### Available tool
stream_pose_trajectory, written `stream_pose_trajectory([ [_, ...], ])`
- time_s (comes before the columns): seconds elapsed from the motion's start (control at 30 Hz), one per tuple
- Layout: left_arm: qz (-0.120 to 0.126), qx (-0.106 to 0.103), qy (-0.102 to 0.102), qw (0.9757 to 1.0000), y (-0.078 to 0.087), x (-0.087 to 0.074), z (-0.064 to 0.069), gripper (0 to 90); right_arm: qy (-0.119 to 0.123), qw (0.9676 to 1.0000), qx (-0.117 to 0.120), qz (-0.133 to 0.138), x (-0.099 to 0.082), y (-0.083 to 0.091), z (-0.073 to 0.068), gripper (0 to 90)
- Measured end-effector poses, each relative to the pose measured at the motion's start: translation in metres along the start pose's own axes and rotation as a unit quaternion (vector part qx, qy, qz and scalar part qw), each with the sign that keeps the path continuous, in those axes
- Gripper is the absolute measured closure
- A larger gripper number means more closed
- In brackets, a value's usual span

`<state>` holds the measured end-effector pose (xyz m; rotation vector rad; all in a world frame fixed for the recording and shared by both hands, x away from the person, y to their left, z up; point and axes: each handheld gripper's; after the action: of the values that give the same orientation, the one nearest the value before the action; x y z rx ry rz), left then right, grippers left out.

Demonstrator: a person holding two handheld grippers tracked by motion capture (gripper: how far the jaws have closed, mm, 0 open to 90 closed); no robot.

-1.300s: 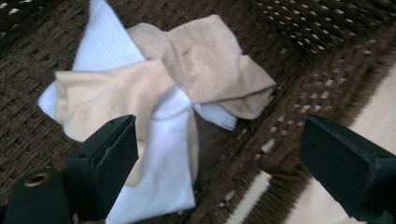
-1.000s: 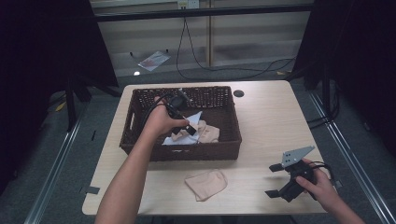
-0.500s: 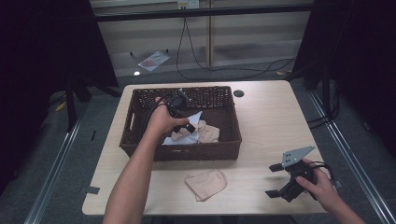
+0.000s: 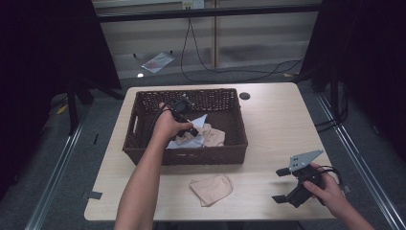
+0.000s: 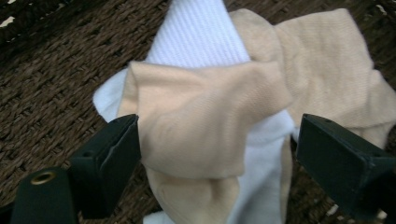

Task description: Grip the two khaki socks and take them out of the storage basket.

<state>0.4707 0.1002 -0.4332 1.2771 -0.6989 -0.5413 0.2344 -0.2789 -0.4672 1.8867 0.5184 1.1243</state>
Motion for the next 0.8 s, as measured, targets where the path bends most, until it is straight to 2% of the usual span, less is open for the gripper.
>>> stream_pose_trajectory([
  [0.27,-0.001,-0.004,0.014,0.9999,-0.014,-0.001,-0.006,12.7,0.0,1.0,-0.001,0.002,0.0,0.0,0.0,2.4],
  [0.33,-0.006,-0.004,0.013,0.9999,-0.016,-0.002,-0.007,15.0,0.0,1.0,0.0,0.001,0.0,0.0,0.0,2.4],
  [0.43,-0.013,-0.006,0.012,0.9998,-0.018,-0.004,-0.008,25.8,0.001,1.0,0.001,0.0,0.0,0.0,0.0,2.4],
  [0.47,-0.019,-0.008,0.009,0.9998,-0.018,-0.005,-0.009,37.4,0.001,1.0,-0.001,0.001,0.0,0.0,0.0,2.4],
  [0.5,-0.02,-0.011,0.014,0.9996,-0.017,-0.006,-0.01,45.9,0.001,1.0,-0.001,0.001,0.0,0.0,0.0,2.4],
  [0.53,-0.019,-0.019,0.02,0.9994,-0.016,-0.007,-0.01,48.7,0.001,1.0,-0.001,0.001,0.0,0.0,0.0,2.4],
  [0.6,-0.023,-0.031,0.025,0.999,-0.013,-0.008,-0.01,67.8,0.0,1.0,0.0,0.001,0.0,0.0,0.0,2.4],
  [0.67,-0.026,-0.031,0.021,0.999,-0.009,-0.009,-0.009,78.9,0.001,1.0,-0.001,0.001,0.0,0.0,0.0,2.4],
  [0.8,-0.025,-0.039,0.022,0.9987,0.002,-0.01,-0.007,82.1,0.0,1.0,0.0,0.0,0.0,0.0,0.0,2.4],
])
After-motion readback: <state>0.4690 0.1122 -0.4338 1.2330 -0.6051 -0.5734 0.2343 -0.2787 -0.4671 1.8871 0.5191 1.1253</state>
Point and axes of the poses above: each handheld gripper's, and its own axes: y roughly backward along the jaws, x roughly out of its top, z roughly to its right, and after that the axes turned 13 degrees about -z, right-handed
